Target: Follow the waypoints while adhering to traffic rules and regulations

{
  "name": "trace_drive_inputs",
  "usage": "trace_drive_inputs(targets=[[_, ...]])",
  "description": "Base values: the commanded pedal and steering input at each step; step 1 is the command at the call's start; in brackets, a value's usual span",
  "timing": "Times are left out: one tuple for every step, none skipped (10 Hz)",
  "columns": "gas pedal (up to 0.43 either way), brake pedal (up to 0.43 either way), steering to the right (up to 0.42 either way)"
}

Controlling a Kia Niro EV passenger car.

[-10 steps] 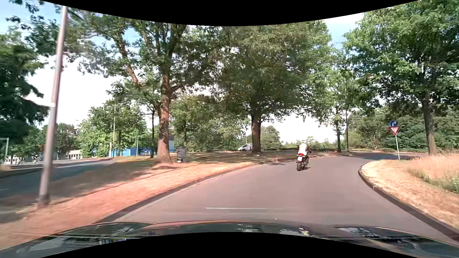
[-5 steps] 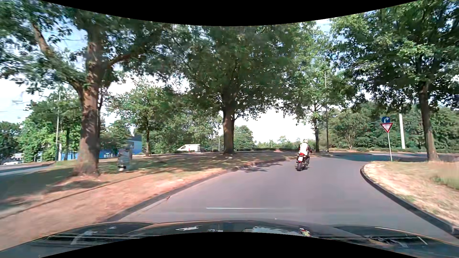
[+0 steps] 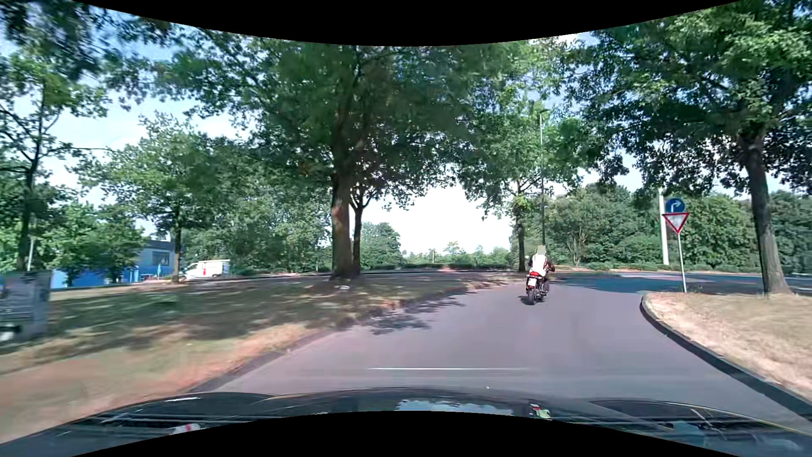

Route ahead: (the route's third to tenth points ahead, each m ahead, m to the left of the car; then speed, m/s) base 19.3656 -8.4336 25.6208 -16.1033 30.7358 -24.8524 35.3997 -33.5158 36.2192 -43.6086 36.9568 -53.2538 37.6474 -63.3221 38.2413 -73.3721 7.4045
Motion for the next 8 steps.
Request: trace_drive_inputs(targets=[[0.150, 0.000, 0.155], [0.150, 0.000, 0.156], [0.150, 0.000, 0.158], [0.138, 0.000, 0.159], [0.087, 0.000, 0.159], [0.079, 0.000, 0.159], [0.079, 0.000, 0.159], [0.079, 0.000, 0.159]])
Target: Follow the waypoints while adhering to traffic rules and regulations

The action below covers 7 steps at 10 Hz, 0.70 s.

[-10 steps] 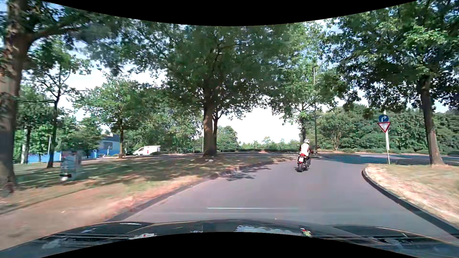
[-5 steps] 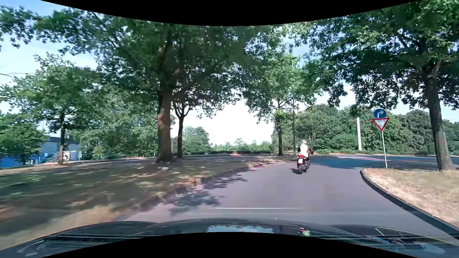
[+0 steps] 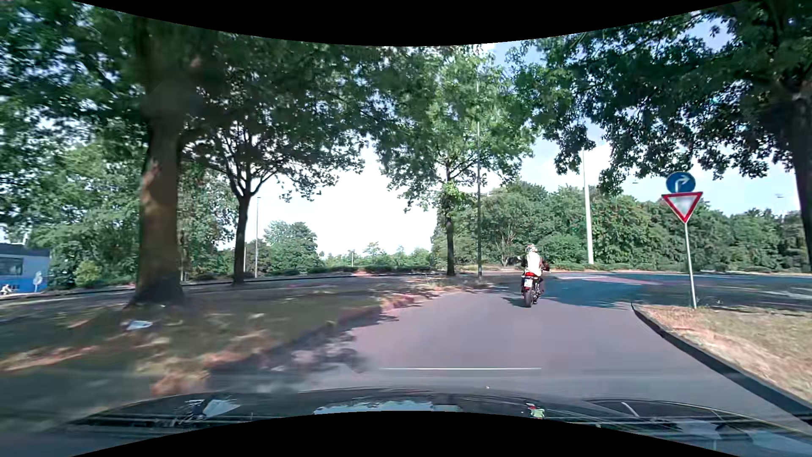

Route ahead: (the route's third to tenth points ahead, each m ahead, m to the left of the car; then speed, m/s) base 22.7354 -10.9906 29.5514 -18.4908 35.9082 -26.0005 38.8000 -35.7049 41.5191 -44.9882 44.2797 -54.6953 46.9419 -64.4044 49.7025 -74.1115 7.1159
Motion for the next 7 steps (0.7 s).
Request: trace_drive_inputs(targets=[[0.079, 0.000, 0.159], [0.087, 0.000, 0.158], [0.087, 0.000, 0.158], [0.087, 0.000, 0.158], [0.087, 0.000, 0.156], [0.087, 0.000, 0.156], [0.098, 0.000, 0.155]])
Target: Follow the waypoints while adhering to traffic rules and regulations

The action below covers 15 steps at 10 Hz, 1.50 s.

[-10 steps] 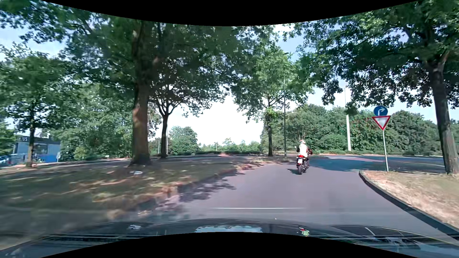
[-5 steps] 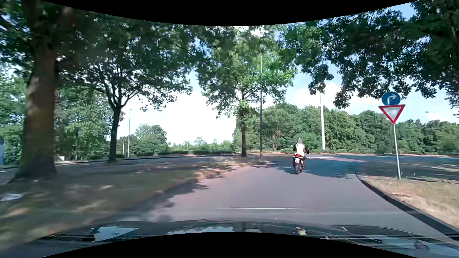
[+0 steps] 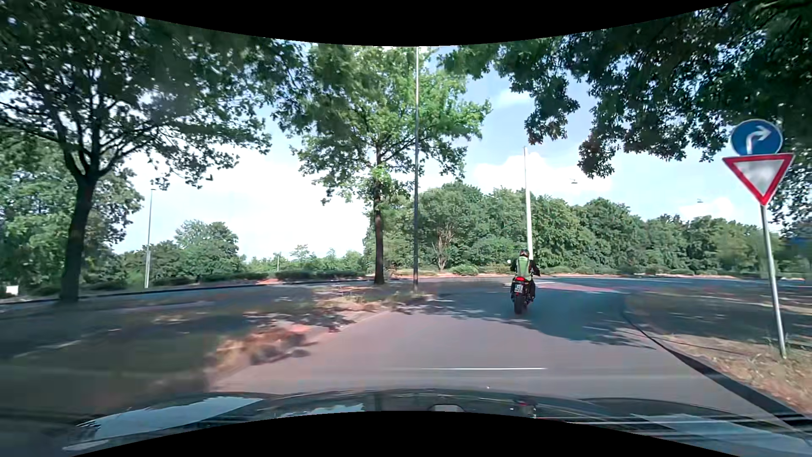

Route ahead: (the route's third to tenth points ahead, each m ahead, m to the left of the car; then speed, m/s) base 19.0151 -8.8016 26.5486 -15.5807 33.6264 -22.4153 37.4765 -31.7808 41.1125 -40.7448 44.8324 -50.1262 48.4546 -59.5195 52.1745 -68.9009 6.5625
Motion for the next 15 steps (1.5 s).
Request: trace_drive_inputs(targets=[[0.118, 0.000, 0.155], [0.118, 0.000, 0.155], [0.130, 0.000, 0.155], [0.130, 0.000, 0.154], [0.130, 0.000, 0.154], [0.130, 0.000, 0.153], [0.157, 0.000, 0.151], [0.197, 0.000, 0.149], [0.220, 0.000, 0.145], [0.220, 0.000, 0.139], [0.240, 0.000, 0.135], [0.240, 0.000, 0.133], [0.240, 0.000, 0.133], [0.240, 0.000, 0.135], [0.240, 0.000, 0.136]])
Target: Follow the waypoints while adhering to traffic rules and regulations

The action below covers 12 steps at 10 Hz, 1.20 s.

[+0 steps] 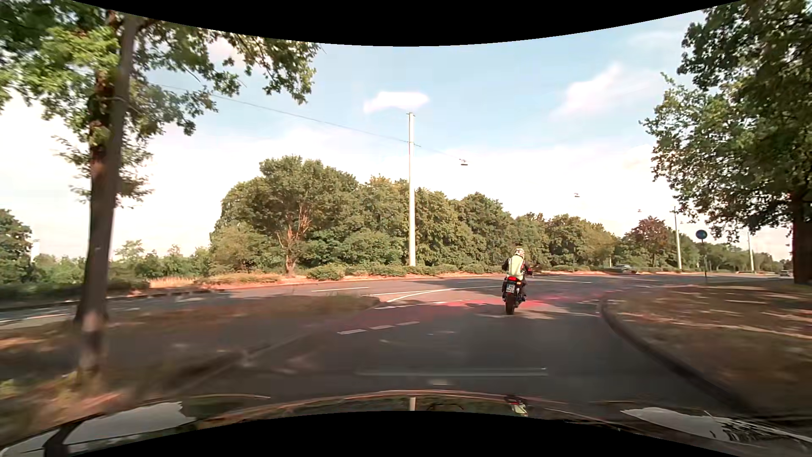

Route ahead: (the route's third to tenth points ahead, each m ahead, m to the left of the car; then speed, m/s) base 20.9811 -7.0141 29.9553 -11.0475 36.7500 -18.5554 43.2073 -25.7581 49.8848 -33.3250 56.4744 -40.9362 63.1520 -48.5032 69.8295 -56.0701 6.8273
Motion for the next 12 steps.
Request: trace_drive_inputs(targets=[[0.240, 0.000, 0.138], [0.240, 0.000, 0.138], [0.240, 0.000, 0.138], [0.248, 0.000, 0.138], [0.268, 0.000, 0.137], [0.280, 0.000, 0.137], [0.280, 0.000, 0.137], [0.299, 0.000, 0.137], [0.299, 0.000, 0.137], [0.311, 0.000, 0.140], [0.311, 0.000, 0.143], [0.311, 0.000, 0.146]])
